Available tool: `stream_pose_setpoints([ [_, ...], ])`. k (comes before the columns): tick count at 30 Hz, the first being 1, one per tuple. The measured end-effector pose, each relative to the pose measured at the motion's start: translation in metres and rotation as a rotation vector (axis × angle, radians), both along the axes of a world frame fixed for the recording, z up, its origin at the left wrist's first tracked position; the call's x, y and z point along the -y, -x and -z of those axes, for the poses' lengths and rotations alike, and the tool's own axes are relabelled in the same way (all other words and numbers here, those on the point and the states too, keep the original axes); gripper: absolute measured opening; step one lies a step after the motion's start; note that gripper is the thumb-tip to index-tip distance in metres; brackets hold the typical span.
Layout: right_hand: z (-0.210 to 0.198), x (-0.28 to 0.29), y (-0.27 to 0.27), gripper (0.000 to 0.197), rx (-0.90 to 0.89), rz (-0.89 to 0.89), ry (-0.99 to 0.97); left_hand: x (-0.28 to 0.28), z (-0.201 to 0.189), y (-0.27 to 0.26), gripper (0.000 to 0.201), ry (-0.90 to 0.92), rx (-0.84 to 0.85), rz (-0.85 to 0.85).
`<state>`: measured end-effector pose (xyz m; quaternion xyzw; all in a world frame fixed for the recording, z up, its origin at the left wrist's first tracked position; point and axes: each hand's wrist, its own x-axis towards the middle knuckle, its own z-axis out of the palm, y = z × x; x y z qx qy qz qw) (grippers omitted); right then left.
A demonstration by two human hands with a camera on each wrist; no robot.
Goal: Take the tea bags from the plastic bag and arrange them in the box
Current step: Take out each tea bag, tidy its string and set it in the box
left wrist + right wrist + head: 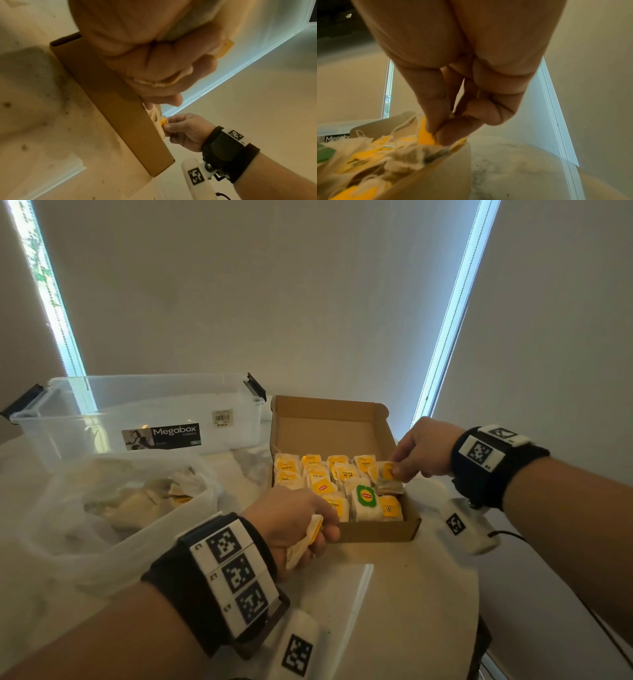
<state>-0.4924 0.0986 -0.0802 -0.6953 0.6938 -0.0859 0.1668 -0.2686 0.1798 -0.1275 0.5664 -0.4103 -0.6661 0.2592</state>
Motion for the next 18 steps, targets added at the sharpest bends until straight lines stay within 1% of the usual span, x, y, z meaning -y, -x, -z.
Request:
stream_pose_setpoints([
  [2,0.002,0.007,-0.004,0.017,-0.005,0.021,0.003,0.002,0.0,-0.002,0.001,-0.009,-0.014,0.002],
  [4,0.003,0.012,-0.009,0.02,-0.036,0.037,-0.006,0.004,0.002,-0.004,0.006,-0.007,-0.024,-0.007],
  [7,0.007,0.015,-0.019,0.032,-0.132,0.045,-0.019,0.006,0.003,-0.007,0.005,-0.029,-0.053,-0.004],
  [10,0.012,0.015,-0.025,0.041,-0.205,0.052,-0.003,0.008,0.002,-0.01,0.004,-0.072,-0.116,0.039],
  [12,0.012,0.013,-0.026,0.043,-0.263,0.05,0.018,0.008,0.001,-0.012,0.01,-0.115,-0.228,0.067],
  [14,0.004,0.009,-0.027,0.038,-0.281,0.055,0.06,0.007,0.0,-0.014,0.018,-0.166,-0.413,0.053],
  [16,-0.01,0.003,-0.03,0.031,-0.23,0.052,0.157,0.004,-0.003,-0.015,0.027,-0.196,-0.579,0.006],
  [18,-0.025,-0.009,-0.038,0.025,-0.088,0.005,0.25,0.003,-0.006,-0.015,0.036,-0.186,-0.668,-0.041],
])
